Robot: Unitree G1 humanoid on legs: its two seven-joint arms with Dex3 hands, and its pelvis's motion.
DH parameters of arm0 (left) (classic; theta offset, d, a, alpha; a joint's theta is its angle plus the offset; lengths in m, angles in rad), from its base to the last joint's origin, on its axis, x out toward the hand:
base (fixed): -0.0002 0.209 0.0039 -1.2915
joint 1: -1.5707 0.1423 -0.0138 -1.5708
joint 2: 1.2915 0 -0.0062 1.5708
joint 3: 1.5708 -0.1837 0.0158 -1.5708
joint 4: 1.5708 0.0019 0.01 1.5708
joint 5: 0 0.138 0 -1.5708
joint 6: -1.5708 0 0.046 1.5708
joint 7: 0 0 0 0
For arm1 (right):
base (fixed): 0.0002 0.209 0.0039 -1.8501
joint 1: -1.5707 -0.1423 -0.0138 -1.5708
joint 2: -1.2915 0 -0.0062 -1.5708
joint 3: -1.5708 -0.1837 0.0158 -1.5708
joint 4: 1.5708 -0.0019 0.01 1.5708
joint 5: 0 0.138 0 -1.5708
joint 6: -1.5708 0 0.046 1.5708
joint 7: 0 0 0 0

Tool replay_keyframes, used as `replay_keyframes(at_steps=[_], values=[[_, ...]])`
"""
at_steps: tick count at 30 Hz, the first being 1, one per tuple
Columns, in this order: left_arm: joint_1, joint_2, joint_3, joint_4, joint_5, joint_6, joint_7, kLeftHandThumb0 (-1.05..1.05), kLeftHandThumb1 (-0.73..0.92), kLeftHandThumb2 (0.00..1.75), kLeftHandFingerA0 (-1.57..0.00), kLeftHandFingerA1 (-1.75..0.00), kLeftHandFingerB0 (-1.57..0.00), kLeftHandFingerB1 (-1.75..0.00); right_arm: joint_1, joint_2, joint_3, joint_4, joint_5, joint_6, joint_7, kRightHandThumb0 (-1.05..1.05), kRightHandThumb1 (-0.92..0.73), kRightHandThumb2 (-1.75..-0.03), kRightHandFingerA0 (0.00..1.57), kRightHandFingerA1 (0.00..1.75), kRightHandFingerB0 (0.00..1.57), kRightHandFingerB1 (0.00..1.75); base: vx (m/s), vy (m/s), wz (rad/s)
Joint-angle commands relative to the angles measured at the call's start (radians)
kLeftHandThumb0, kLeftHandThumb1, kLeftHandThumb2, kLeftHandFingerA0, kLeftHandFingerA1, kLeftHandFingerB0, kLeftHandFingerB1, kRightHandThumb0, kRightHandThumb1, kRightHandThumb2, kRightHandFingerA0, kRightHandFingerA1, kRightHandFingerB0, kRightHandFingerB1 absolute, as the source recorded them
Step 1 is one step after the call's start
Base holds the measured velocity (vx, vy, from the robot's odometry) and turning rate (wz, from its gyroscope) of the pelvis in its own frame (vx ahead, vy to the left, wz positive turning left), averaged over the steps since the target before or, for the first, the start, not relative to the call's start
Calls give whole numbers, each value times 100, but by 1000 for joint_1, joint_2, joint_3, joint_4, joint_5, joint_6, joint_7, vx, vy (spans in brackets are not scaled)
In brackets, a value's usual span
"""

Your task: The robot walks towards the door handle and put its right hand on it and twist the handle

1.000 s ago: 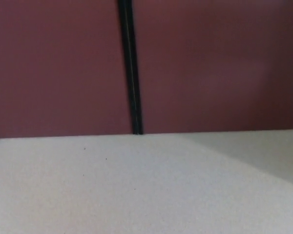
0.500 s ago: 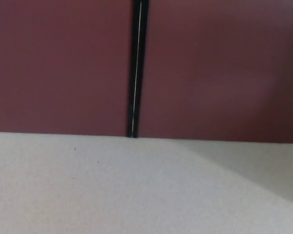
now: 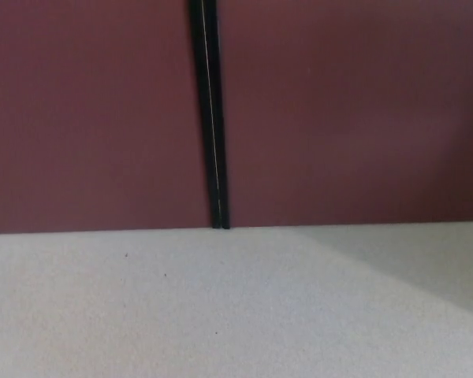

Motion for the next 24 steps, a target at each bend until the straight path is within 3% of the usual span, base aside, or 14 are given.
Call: replay_keyframes(at_steps=[1, 10, 24], values=[[34, -1, -15, 6, 26, -26, 11, -37, 15, 112, -73, -115, -51, -99, 9, 0, -8, 13, 7, 12, 16, -10, -67, -59, 71, 59, 44, 41, 105, 123, -2], [44, 2, -5, 4, 11, -23, -3, -39, 17, 109, -74, -115, -54, -100, 1, -5, 4, 29, -10, 35, 28, -13, -67, -59, 68, 55, 46, 41, 188, 166, 2], [11, 0, -2, 8, 18, -19, 9, -40, 17, 109, -74, -116, -53, -99, -38, 10, -3, 16, -4, 50, 30, -12, -72, -60, 70, 60, 46, 42, 34, -2, -1]])
